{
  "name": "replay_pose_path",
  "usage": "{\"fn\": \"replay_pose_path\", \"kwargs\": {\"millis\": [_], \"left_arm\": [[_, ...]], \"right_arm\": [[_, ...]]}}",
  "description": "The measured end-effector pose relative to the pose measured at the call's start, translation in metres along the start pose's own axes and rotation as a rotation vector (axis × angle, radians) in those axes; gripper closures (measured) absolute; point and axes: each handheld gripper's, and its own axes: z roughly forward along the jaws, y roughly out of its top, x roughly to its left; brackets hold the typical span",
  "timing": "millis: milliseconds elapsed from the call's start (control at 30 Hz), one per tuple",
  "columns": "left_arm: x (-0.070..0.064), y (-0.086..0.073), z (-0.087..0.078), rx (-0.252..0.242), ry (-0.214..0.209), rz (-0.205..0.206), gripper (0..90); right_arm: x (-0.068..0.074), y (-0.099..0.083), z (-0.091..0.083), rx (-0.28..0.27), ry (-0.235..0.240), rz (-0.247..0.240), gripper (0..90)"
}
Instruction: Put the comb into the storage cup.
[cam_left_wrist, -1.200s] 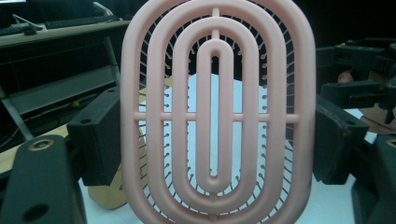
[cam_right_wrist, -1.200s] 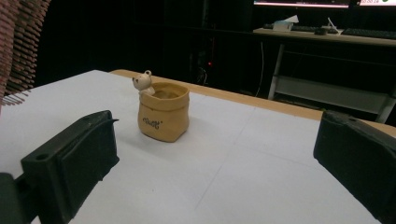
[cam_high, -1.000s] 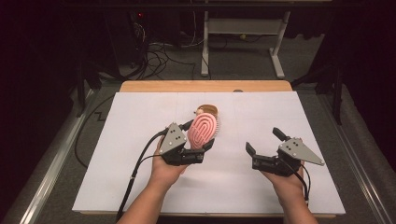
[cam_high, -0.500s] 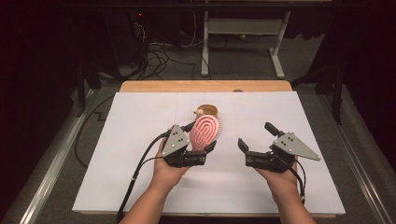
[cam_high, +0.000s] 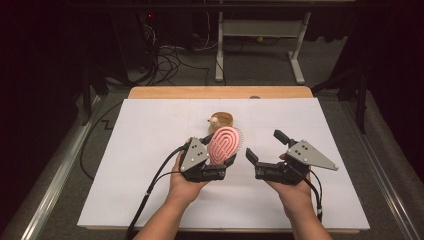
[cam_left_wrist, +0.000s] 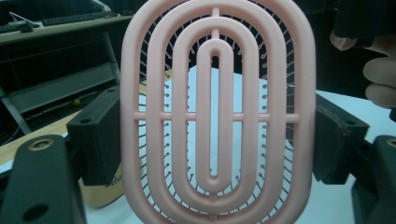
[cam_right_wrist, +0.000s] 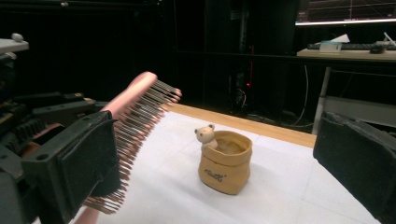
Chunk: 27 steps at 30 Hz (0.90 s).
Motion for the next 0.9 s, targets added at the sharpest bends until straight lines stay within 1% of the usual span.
{"fn": "replay_pose_path", "kwargs": {"millis": [133, 333, 533, 667, 900], "left_arm": [[-0.003, -0.001, 0.002, 0.000, -0.003, 0.004, 20.3], [-0.008, -0.002, 0.005, -0.001, -0.010, 0.005, 20.3], [-0.013, -0.003, 0.007, -0.005, -0.015, 0.008, 20.3], [-0.015, -0.003, 0.008, -0.006, -0.016, 0.010, 20.3], [-0.017, -0.003, 0.008, -0.006, -0.018, 0.015, 20.3]], "right_arm": [[0.005, 0.002, 0.002, -0.008, 0.020, 0.006, 0.4], [0.012, 0.002, 0.007, -0.003, 0.041, 0.007, 0.6], [0.017, 0.000, 0.013, 0.007, 0.066, 0.028, 1.7], [0.020, 0.000, 0.017, 0.010, 0.088, 0.043, 4.5], [0.023, 0.001, 0.022, 0.028, 0.086, 0.074, 13.1]]}}
